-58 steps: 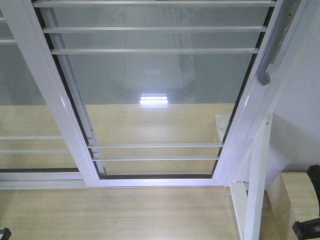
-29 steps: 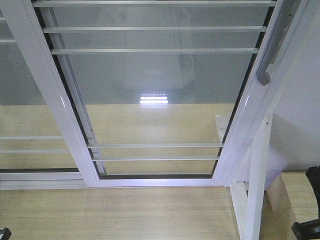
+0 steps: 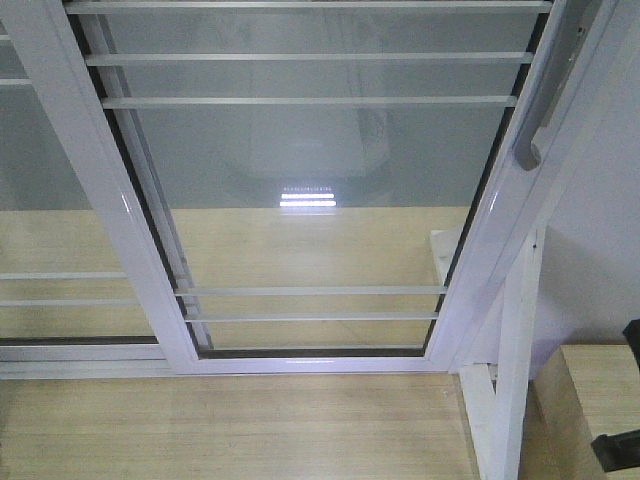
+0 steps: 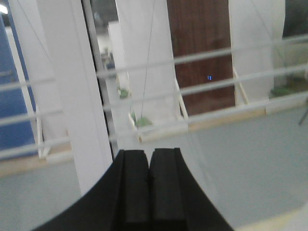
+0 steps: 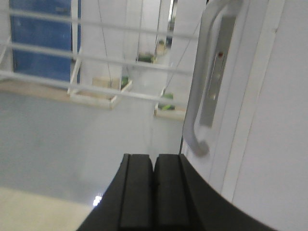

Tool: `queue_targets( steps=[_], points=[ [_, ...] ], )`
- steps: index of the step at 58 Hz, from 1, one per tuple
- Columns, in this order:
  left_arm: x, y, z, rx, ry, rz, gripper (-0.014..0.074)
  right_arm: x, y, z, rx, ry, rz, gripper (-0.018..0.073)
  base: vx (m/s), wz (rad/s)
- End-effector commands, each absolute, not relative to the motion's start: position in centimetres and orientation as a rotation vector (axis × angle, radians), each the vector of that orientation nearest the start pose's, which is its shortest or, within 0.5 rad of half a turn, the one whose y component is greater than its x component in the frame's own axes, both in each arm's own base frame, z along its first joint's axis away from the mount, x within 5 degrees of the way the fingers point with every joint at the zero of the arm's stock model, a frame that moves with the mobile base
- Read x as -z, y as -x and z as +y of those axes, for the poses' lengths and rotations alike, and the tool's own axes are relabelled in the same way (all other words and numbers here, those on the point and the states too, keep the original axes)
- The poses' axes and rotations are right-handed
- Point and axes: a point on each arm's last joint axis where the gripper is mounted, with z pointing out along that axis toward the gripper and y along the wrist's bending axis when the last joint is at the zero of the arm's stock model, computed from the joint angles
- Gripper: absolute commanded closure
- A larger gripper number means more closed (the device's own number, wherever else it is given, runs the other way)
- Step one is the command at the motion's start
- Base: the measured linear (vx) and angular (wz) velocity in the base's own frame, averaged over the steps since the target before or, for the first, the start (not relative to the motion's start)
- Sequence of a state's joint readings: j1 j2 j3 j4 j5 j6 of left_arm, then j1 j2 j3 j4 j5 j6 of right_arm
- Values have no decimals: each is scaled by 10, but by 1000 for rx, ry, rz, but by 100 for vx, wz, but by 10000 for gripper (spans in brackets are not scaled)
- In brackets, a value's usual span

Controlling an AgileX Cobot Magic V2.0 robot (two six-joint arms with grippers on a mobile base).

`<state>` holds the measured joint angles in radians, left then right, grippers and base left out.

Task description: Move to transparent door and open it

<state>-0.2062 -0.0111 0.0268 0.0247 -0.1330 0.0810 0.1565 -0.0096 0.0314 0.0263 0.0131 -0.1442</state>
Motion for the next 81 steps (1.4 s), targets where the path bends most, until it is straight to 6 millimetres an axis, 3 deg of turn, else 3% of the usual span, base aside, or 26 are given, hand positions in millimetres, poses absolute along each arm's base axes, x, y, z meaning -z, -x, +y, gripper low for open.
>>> queue_targets(
  steps=[1,10,19,25,30,39,44,52,69,81],
  points=[
    [-234,-46,-9,148,-125,1099,602,-224,-54,7,-39,153,1267,559,0,0],
    [-261,-44,-3,184,-29,1060,602,-260,-46,2,-104,42,1125,559,0,0],
    [-309,-62,-5,56,-88,1126,602,-308,-54,-1,-41,18,1124,559,0,0],
    [-339,-97,-8,68,-32,1211,602,-341,-79,-1,14,8,1189,559,0,0],
    [-353,-138,-15,70,-11,1310,602,-364,-111,2,70,29,1257,559,0,0],
    [-366,-201,-28,77,-1,1418,602,-387,-166,10,139,84,1338,559,0,0],
    [-368,-226,-33,73,-5,1447,602,-389,-193,14,139,91,1382,559,0,0],
    [-366,-243,-37,83,-8,1485,602,-385,-212,18,119,87,1430,559,0,0],
    [-366,-243,-38,75,-14,1483,571,-384,-214,18,136,99,1433,527,0,0],
    [-365,-243,-38,76,-22,1491,435,-383,-214,19,130,108,1445,362,0,0]
  ],
)
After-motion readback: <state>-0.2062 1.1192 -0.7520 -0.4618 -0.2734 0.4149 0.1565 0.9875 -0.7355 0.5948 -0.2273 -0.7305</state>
